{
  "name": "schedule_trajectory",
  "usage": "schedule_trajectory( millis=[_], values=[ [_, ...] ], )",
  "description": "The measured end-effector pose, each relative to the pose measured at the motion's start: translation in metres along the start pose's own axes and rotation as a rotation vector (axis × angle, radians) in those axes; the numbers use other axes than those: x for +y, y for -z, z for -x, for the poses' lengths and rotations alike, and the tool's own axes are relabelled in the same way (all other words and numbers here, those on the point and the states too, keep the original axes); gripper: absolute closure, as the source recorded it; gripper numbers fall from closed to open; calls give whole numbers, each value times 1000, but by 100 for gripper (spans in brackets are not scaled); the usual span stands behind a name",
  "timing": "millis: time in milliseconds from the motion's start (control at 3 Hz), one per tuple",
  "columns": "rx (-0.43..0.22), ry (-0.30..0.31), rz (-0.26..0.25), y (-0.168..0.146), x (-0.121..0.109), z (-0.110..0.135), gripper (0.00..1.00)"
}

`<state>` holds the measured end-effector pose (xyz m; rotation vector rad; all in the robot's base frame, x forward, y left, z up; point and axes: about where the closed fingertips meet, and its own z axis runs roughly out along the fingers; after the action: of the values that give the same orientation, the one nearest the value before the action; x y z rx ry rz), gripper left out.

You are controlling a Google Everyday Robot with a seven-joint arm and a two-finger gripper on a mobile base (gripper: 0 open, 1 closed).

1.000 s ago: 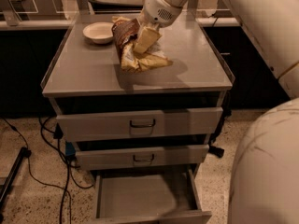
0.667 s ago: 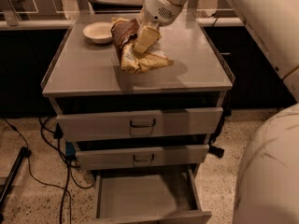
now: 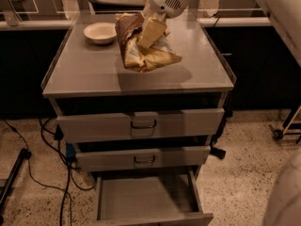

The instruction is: Place brown chip bag into bottom drawer

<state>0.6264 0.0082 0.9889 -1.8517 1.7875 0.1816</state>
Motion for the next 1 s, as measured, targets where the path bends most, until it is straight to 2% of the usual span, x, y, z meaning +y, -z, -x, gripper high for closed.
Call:
schedule_trajectory(
  millis=[333,667,1000],
  values=[
    [21,-44,-30,35,20,-4,100],
    [39,-110,-44,67,54,-16,100],
    [65,-205,-51,98,100,-37,100]
  ],
)
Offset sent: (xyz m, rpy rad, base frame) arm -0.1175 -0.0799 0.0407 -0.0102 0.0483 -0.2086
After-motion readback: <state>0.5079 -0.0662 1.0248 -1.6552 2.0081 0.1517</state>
